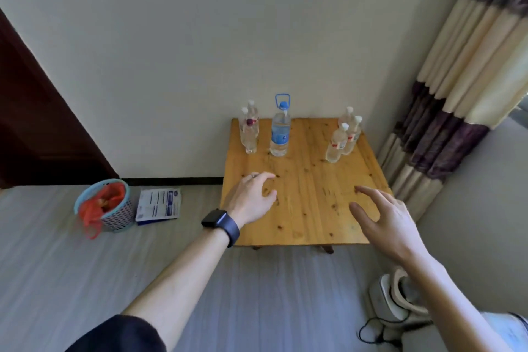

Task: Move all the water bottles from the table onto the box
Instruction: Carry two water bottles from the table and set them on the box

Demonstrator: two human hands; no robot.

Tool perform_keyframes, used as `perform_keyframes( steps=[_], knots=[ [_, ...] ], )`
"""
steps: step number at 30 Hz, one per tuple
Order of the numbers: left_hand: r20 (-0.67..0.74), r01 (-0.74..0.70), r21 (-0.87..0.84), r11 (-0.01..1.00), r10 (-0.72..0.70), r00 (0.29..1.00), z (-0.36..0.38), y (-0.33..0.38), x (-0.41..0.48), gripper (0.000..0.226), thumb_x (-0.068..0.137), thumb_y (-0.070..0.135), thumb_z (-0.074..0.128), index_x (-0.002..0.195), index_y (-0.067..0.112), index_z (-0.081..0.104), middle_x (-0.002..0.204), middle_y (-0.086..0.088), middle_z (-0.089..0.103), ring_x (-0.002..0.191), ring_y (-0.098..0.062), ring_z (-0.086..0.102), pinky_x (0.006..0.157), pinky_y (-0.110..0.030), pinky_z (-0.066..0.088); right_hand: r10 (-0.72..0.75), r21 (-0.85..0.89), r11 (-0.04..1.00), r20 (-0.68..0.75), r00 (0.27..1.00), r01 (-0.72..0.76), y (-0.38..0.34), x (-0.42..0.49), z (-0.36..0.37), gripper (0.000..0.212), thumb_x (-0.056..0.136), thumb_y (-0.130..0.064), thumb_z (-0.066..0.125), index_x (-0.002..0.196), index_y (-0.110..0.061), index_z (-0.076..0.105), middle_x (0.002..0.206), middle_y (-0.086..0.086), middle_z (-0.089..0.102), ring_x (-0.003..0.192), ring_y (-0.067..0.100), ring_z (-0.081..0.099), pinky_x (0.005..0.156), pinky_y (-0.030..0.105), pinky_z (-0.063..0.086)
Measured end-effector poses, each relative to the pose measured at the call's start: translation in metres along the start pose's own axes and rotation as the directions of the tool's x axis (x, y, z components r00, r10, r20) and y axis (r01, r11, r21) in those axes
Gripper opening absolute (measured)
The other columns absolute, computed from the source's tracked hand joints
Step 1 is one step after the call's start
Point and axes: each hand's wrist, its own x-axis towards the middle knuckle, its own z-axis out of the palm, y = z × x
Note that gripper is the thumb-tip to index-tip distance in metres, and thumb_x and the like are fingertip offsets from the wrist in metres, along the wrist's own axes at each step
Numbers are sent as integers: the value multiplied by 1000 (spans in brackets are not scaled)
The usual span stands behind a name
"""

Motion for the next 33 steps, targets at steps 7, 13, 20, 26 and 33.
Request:
perform_keyframes(
  steps=[7, 13, 20, 26, 33],
  knots=[
    [128, -38, 22, 999, 35, 991, 46, 21, 123, 39, 97, 41, 52, 135, 30, 53, 137, 3, 55, 120, -18, 55, 93, -41, 52, 106, -17, 994, 14, 994, -106, 55, 98, -1, 49, 94, -52, 55, 140, -36, 52, 144, -6, 54, 138, 25, 38, 113, 40, 34],
    [200, -5, 48, 999, -4, 980, 97, 52, 230, 40, 98, 41, 52, 137, 30, 51, 139, 4, 53, 112, -19, 59, 90, -40, 53, 138, 0, 990, 35, 990, -138, 115, 206, -9, 48, 96, -50, 55, 142, -35, 51, 145, -4, 53, 139, 27, 38, 113, 41, 34],
    [235, 84, -18, 996, -78, 969, 141, 91, 333, 41, 97, 41, 55, 136, 29, 53, 142, 1, 52, 98, -17, 64, 85, -35, 54, 126, -23, 992, 112, 986, -124, 165, 329, -16, 50, 96, -51, 54, 143, -34, 50, 142, -1, 55, 134, 28, 42, 110, 41, 36],
    [292, 184, -69, 981, -157, 944, 193, 90, 415, 50, 94, 45, 59, 141, 31, 47, 140, -2, 52, 85, -15, 65, 78, -31, 53, 226, -48, 974, 187, 956, -221, 204, 412, 16, 57, 96, -53, 53, 147, -29, 44, 145, 3, 53, 141, 33, 35, 112, 43, 33],
    [333, 259, -185, 948, -188, 924, 256, 78, 498, 72, 87, 49, 69, 148, 39, 32, 139, -6, 48, 122, -26, 54, 88, -29, 48, 384, 16, 915, 274, 882, -403, 246, 495, 78, 75, 90, -62, 52, 149, -18, 37, 148, 6, 50, 133, 31, 48, 106, 45, 45]
  ],
)
